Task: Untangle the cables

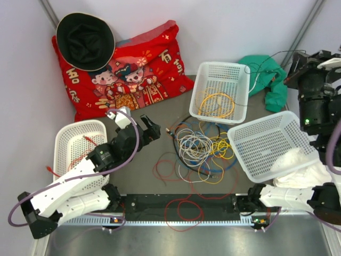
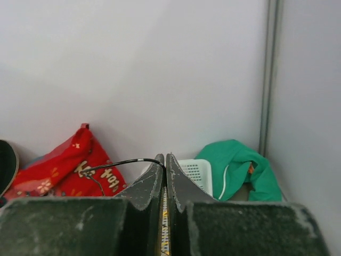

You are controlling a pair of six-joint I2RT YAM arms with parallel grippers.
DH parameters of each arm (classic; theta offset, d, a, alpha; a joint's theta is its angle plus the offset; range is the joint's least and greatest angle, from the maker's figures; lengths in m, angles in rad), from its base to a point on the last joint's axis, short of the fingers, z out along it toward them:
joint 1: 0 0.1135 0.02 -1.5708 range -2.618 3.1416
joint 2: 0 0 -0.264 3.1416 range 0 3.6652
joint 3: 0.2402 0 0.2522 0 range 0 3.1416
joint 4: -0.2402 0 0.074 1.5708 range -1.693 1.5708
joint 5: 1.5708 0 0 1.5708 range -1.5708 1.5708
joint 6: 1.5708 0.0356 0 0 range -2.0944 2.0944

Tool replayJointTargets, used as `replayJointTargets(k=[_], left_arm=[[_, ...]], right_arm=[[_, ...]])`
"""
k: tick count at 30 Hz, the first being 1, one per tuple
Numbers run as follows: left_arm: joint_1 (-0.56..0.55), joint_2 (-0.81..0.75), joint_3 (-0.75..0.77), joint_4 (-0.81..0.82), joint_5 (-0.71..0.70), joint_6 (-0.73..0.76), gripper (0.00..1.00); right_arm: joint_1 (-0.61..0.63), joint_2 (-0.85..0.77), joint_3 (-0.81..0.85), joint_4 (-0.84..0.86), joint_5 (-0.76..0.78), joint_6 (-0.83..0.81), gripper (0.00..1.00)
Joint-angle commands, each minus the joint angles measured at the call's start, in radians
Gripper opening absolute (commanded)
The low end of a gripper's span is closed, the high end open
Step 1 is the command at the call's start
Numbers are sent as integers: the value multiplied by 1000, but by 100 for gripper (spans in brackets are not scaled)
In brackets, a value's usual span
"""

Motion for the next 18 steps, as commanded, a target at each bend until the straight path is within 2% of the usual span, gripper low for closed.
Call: replayJointTargets(k=[1,6,12,16,18], left_arm=[[1,-1,-15,10,27,-29,99],[1,-7,-10,-10,30,-23,99],[1,-20,-32,-5,43,-26,99],[1,-6,-39,5,62,-20,99],[1,3,-33,1,63,-12,99]], right_arm=[[-61,28,-60,117,79,-138,0],[-246,23,-40,-19,18,33,0],[-368,15,-52,-11,2,29,0],[-450,-11,-196,38,4,12,0],[-521,-44,-311,23,-15,76,0]])
